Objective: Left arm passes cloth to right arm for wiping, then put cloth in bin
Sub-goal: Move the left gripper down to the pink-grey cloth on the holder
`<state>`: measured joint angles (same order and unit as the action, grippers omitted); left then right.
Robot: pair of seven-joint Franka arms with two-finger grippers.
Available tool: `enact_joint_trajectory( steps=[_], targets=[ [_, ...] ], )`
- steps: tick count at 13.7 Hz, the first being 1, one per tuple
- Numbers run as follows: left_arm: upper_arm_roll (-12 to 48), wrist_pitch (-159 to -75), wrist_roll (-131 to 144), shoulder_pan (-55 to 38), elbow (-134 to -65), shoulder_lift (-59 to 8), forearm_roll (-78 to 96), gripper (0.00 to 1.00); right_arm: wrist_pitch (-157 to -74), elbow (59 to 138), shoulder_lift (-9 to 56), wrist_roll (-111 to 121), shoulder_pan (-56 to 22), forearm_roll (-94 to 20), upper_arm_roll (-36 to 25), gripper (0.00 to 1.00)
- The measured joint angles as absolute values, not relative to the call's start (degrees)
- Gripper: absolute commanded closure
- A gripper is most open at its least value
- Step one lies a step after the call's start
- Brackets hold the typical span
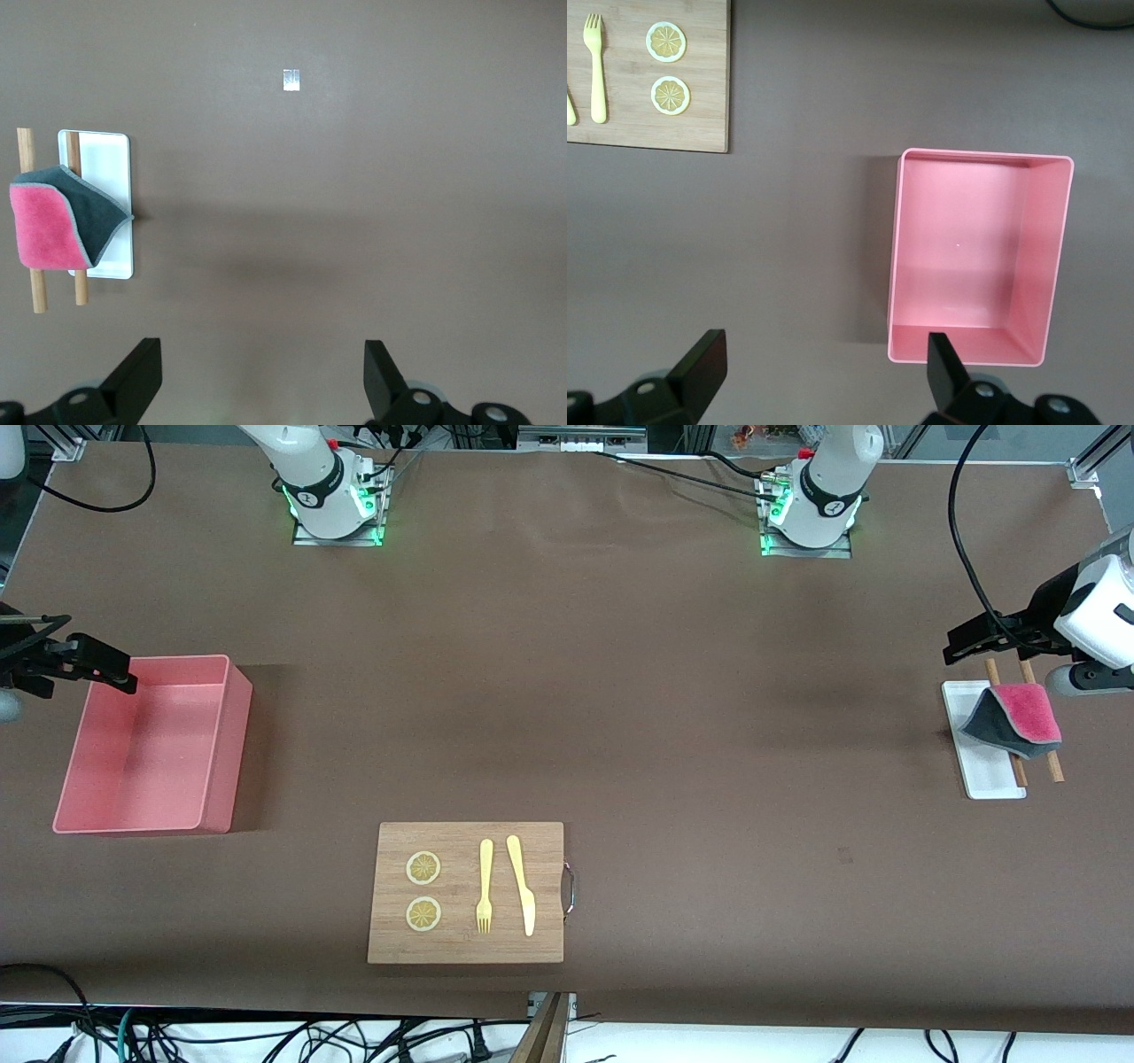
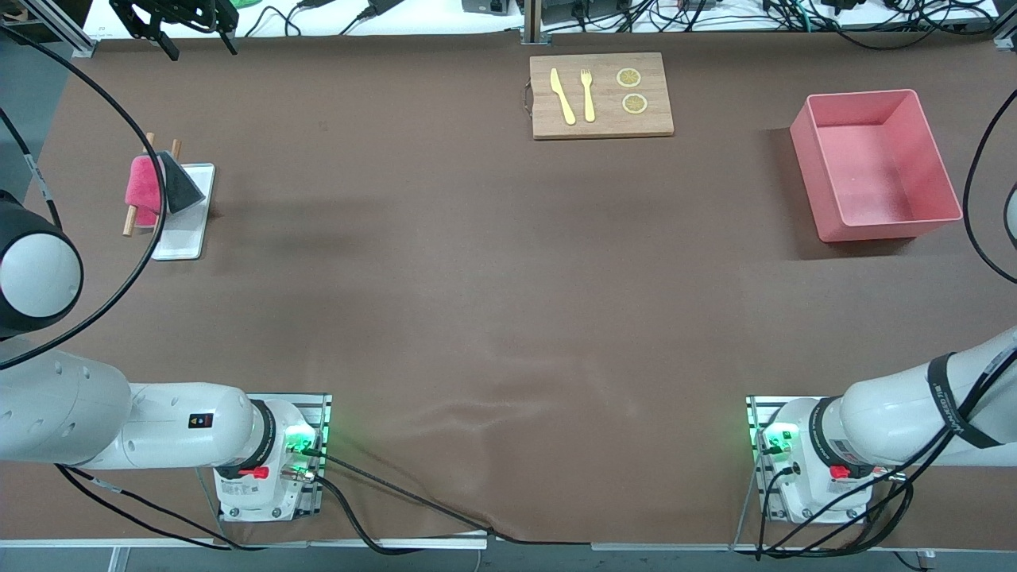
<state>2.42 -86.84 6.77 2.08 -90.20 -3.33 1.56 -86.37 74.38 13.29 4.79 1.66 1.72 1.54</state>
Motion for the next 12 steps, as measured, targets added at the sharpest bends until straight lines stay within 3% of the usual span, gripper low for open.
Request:
enact_joint_trajectory(
  steps=[6, 12],
  targets=[
    [2.4, -87.6, 6.8, 3.0, -89.7, -3.3, 1.6, 0.0, -85.5, 74.3, 11.9, 4.8, 1.7, 1.7, 1.4, 0.0],
    [2.4, -87.3, 6.5, 3.3, -89.5, -3.4, 1.6, 0.0, -84.6, 79.7, 6.7, 4.8, 1.7, 1.7, 1.6, 0.0]
  ],
)
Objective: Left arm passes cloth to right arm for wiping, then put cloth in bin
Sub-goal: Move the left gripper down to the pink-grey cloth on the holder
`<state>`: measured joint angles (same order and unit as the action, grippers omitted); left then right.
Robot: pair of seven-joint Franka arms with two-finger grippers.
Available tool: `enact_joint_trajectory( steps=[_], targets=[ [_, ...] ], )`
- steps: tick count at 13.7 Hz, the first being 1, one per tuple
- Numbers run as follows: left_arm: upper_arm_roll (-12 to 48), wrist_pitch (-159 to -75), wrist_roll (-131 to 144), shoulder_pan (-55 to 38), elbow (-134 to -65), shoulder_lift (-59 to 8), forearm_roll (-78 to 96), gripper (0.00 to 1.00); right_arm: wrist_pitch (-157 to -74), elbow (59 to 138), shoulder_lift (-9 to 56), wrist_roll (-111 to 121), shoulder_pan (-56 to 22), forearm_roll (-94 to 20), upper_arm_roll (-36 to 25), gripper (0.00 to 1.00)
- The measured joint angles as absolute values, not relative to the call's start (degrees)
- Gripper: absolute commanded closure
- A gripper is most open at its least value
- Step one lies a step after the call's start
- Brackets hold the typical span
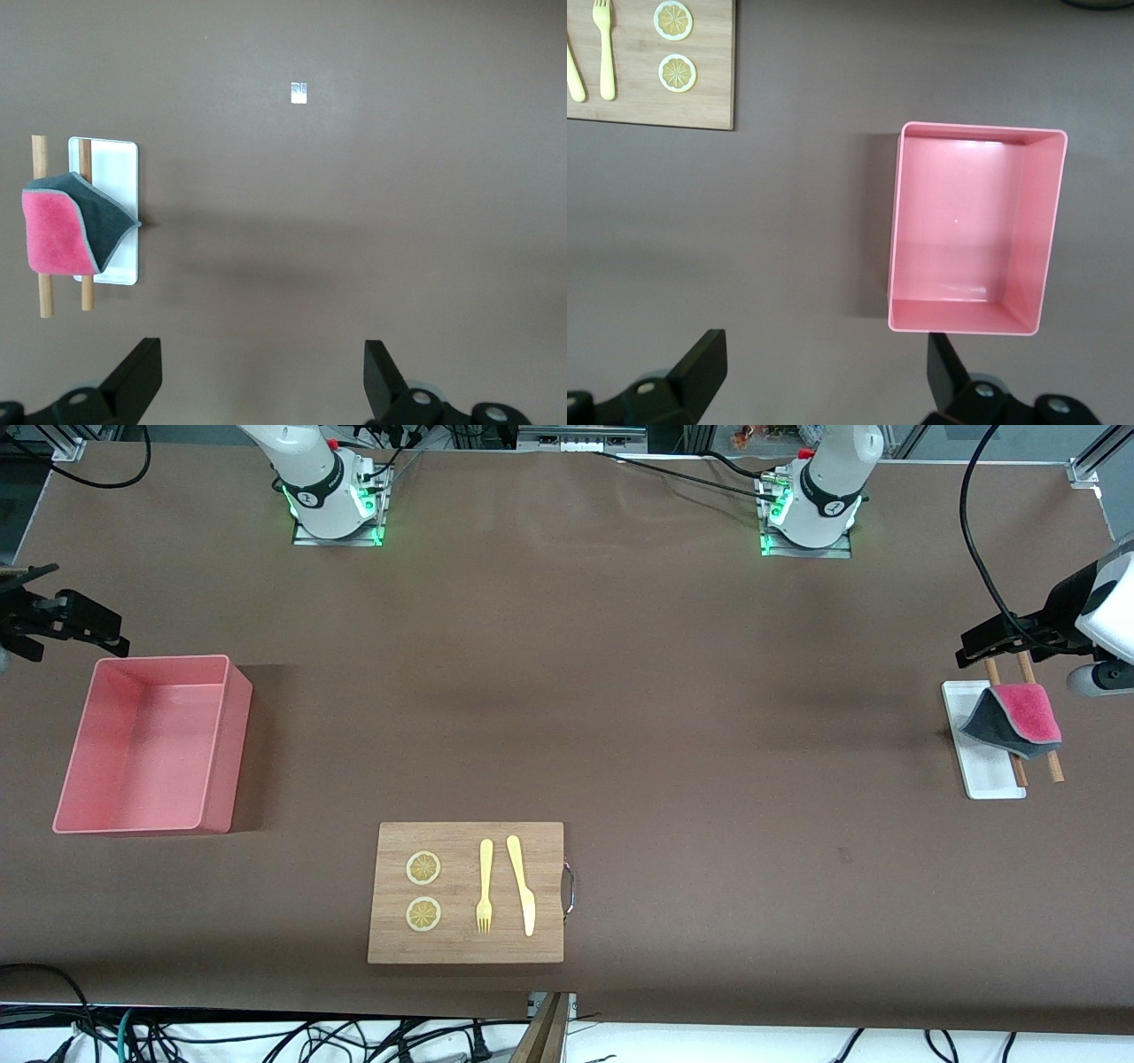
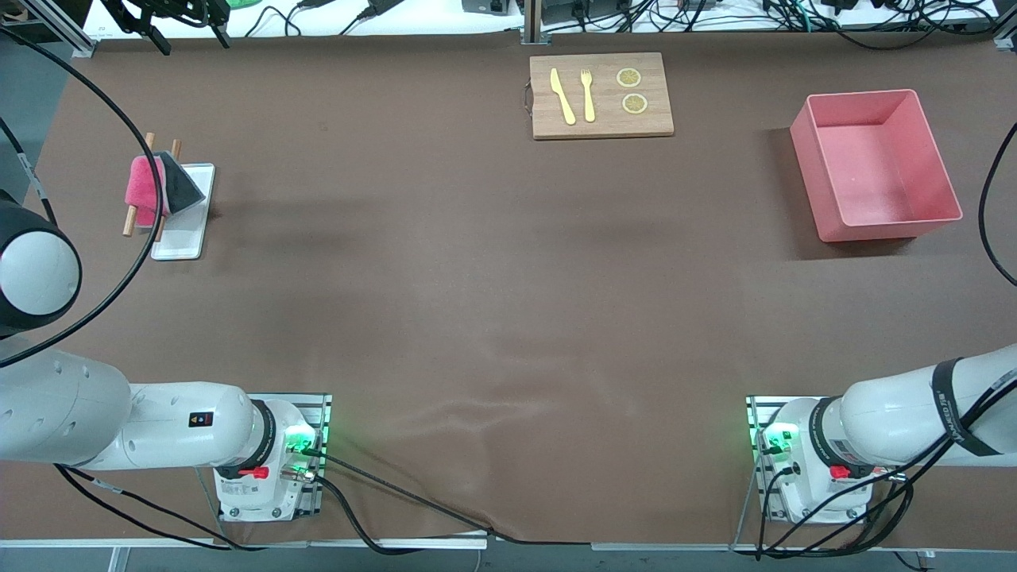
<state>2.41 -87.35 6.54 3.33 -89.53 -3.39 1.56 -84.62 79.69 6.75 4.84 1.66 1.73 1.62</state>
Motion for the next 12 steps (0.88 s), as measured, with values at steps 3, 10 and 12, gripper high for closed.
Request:
enact_joint_trajectory(
  steps=[3, 10, 12],
  targets=[
    [2.3, -85.0, 1.6, 5.8, -89.8, -4.6, 1.1, 0.0, -84.7, 80.2, 7.0, 4.8, 1.6, 1.7, 1.6, 0.0],
    [2.0, -103.3, -13.5, 16.6, -94.5, -18.1, -6.6, 0.0, -84.8, 80.4, 7.1, 4.8, 1.6, 1.7, 1.7, 0.0],
    [1.8, -109.7, -18.9, 21.4, -98.1, -21.1, -6.6, 0.0, -84.8, 80.4, 7.2, 4.8, 1.6, 1.7, 1.7, 0.0]
  ],
)
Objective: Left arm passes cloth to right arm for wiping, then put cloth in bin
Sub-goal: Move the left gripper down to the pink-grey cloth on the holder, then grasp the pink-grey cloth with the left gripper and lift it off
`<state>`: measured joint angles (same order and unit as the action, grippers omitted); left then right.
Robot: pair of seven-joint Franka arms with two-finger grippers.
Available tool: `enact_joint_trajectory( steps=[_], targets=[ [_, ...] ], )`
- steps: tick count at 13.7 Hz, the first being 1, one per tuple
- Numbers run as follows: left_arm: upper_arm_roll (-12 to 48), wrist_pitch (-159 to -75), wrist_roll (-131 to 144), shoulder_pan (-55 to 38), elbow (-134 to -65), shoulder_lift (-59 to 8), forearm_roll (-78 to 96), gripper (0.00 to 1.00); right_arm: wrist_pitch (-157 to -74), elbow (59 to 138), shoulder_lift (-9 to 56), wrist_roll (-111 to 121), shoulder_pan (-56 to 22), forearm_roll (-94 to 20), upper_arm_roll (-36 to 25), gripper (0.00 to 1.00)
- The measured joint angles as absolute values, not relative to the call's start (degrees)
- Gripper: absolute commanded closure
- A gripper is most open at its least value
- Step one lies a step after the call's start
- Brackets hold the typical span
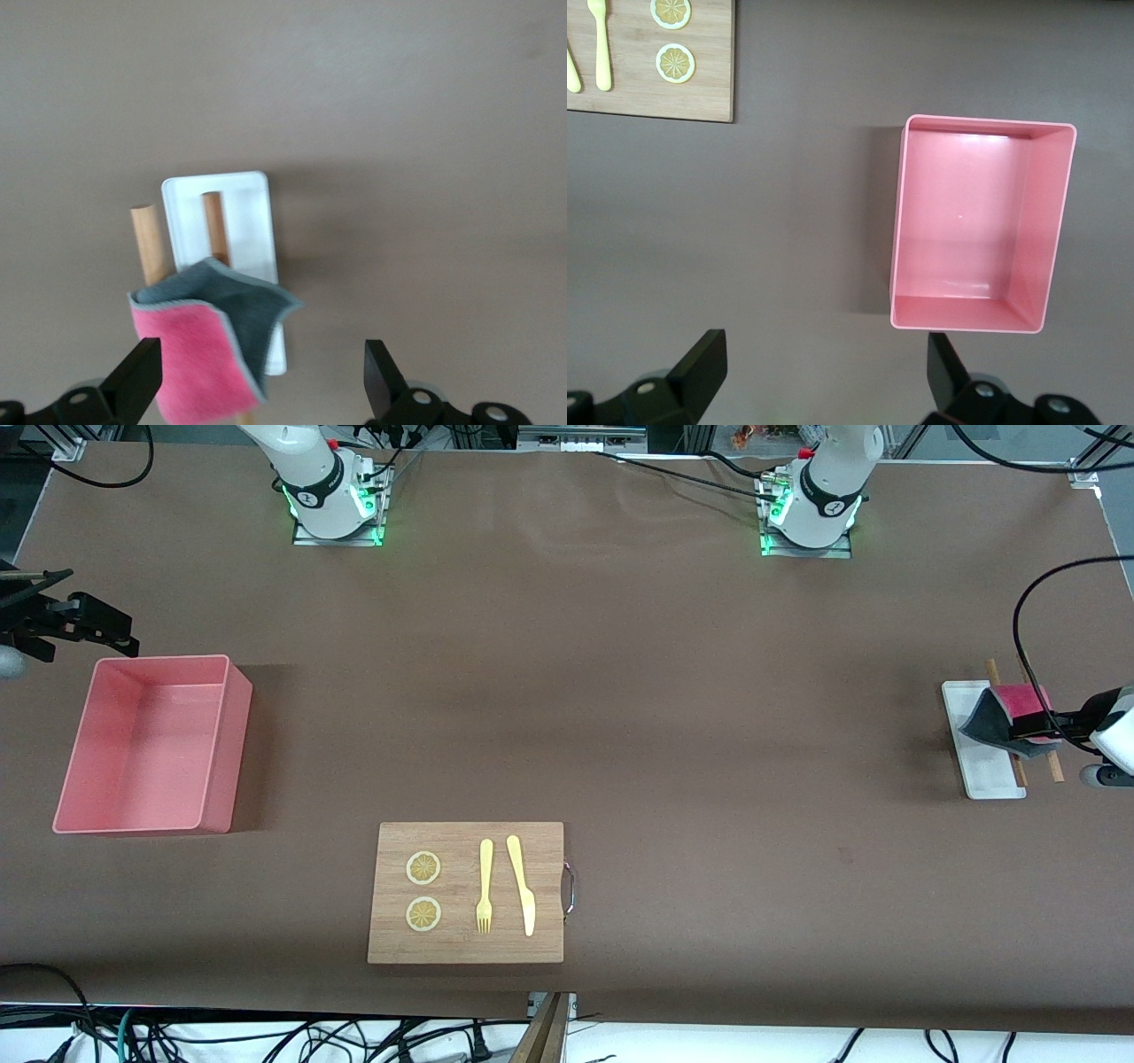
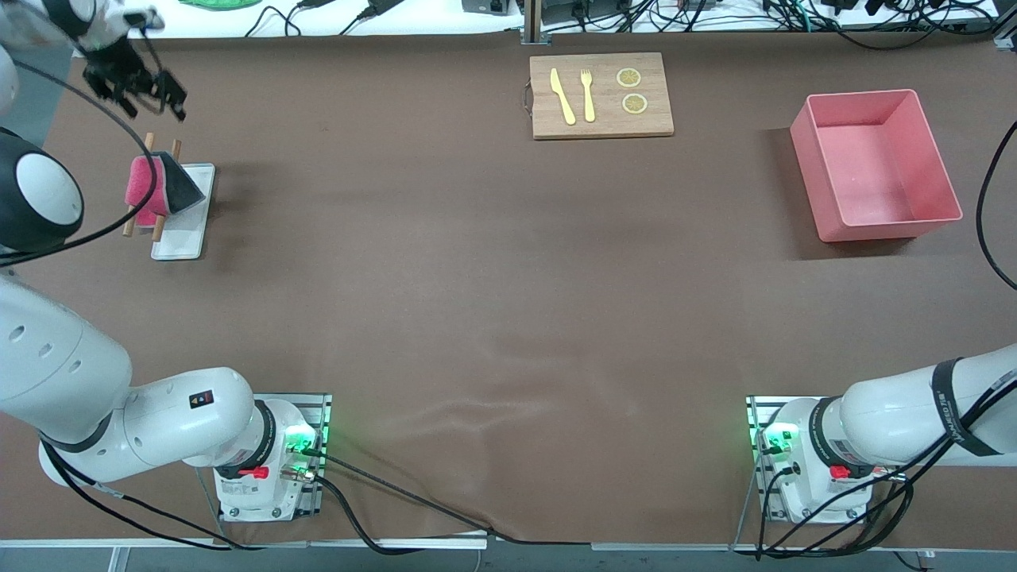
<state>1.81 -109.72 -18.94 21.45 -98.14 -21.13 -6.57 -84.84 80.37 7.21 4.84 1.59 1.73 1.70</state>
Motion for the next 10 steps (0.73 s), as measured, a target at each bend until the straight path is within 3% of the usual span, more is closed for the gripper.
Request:
enact_joint_trajectory(
  steps=[4, 10],
  targets=[
    [1.9, -111.6, -21.5, 24.7, -99.0, -24.6, -7.3, 0.0, -85.0, 80.4, 7.3, 4.8, 1.6, 1.7, 1.7, 0.0],
    [2.0, -111.6, -21.5, 26.0, -99.0, -24.7, -9.5, 0.44, -85.0, 80.4, 7.3, 4.8, 1.6, 1.7, 1.7, 0.0]
  ],
)
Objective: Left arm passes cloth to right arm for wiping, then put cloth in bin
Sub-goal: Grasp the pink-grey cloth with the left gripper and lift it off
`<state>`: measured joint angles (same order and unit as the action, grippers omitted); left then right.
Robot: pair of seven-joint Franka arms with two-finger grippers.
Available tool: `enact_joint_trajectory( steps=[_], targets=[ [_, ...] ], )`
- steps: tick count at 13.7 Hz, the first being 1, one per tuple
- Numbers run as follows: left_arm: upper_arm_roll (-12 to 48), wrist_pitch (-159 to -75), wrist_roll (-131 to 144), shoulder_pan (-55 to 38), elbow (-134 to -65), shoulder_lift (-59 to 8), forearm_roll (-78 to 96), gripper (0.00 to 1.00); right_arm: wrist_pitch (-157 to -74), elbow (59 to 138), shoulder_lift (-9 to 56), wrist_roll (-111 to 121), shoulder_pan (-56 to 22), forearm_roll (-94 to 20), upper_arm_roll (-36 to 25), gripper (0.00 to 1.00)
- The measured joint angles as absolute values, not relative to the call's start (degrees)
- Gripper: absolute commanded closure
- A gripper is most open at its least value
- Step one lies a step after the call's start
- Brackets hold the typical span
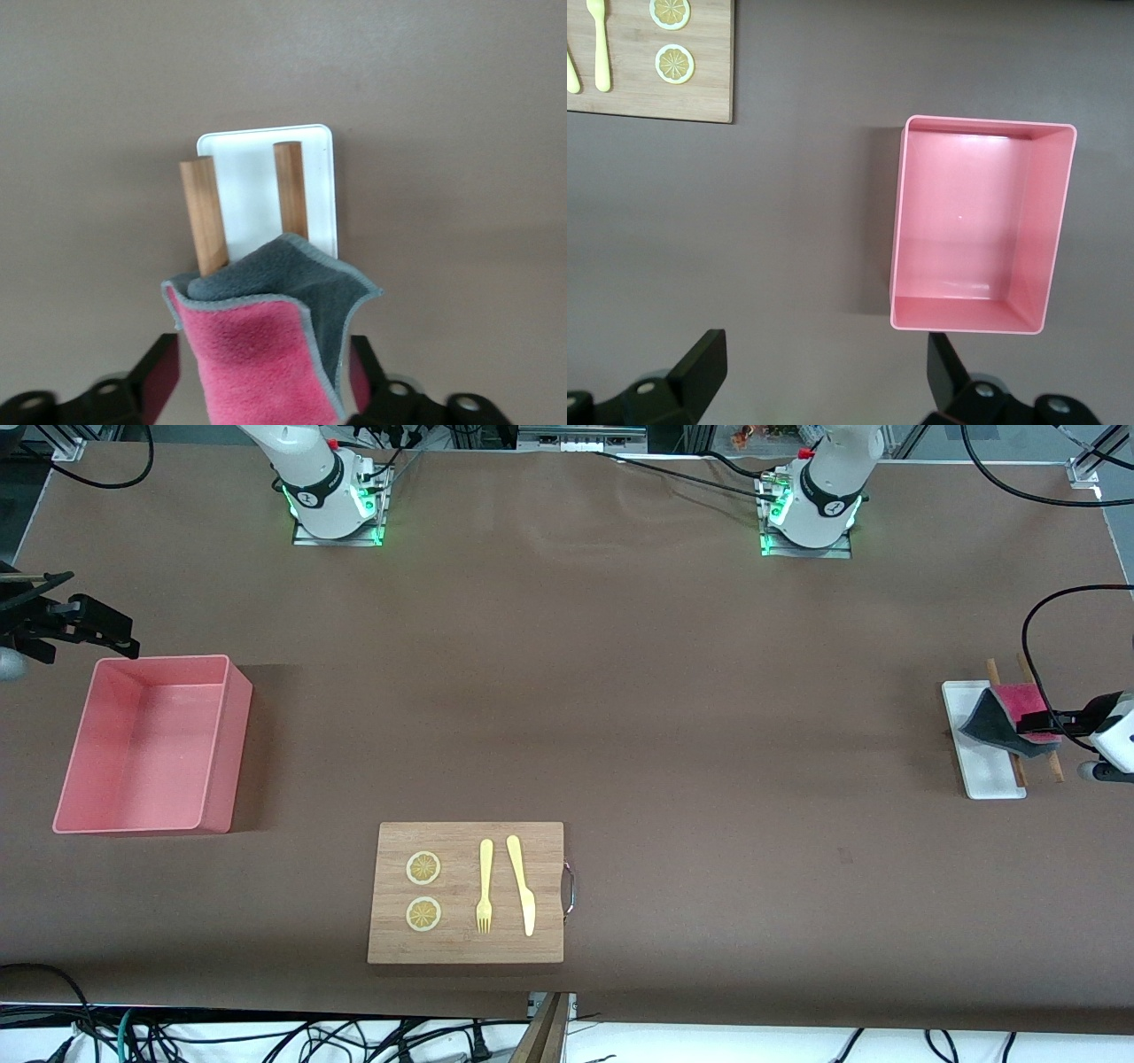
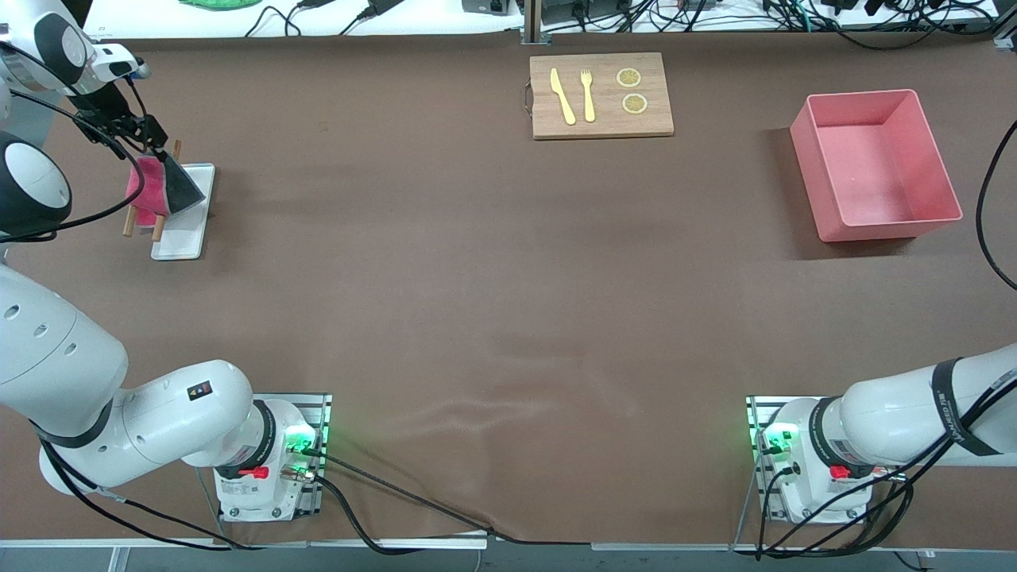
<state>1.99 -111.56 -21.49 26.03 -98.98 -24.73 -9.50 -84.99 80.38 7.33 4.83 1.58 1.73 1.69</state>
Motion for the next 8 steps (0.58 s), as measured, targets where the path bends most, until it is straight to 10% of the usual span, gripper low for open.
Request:
enact_joint_trajectory(
  steps=[8],
  targets=[
    [2.0, -111.6, -21.5, 26.8, -99.0, -25.5, -9.5, 0.47, -85.0, 80.4, 7.3, 4.8, 1.6, 1.7, 1.7, 0.0]
  ],
)
